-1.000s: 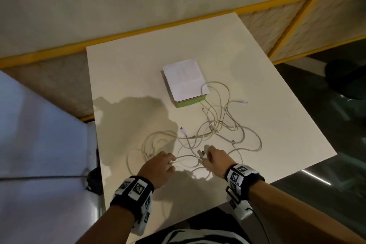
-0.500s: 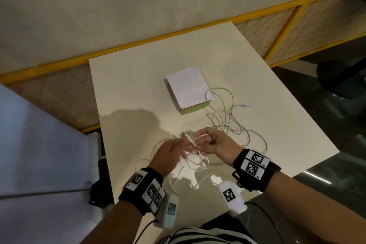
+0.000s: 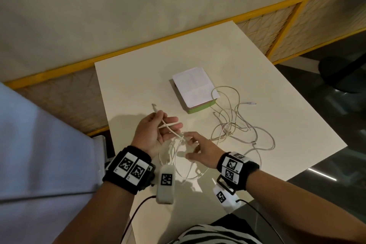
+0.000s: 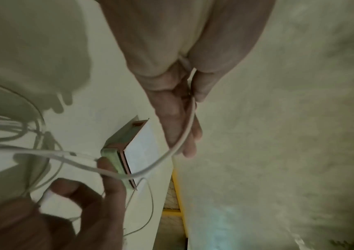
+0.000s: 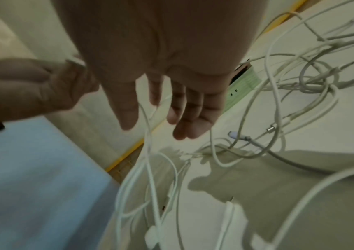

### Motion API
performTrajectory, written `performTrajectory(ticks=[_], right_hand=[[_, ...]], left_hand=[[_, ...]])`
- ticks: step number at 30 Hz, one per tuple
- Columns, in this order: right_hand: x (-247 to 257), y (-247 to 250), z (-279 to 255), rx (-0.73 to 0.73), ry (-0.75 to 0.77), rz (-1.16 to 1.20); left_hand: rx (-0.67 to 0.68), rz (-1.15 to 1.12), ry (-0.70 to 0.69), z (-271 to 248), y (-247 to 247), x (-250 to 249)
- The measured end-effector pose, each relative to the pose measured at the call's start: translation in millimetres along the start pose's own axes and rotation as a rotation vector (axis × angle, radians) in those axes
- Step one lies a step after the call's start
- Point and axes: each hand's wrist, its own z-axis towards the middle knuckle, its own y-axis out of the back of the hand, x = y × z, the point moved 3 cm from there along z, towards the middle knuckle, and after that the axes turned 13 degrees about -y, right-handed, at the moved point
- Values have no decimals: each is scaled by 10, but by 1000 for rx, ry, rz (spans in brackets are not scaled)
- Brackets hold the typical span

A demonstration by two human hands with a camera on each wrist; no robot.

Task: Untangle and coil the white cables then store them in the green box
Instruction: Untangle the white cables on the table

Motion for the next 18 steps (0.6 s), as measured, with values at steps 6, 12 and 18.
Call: performTrajectory(ticks=[6,12,18], right_hand=[[198,-97,196,-52,161,-144],[-10,50,283,-60,-32,-349],[-166,191,235,-92,-133,30]], left_hand=[[-22,-92,-4,-36,94,-63],[-142,-79,-125,150,535,-395],[-226,68,-262,313,873,-644]])
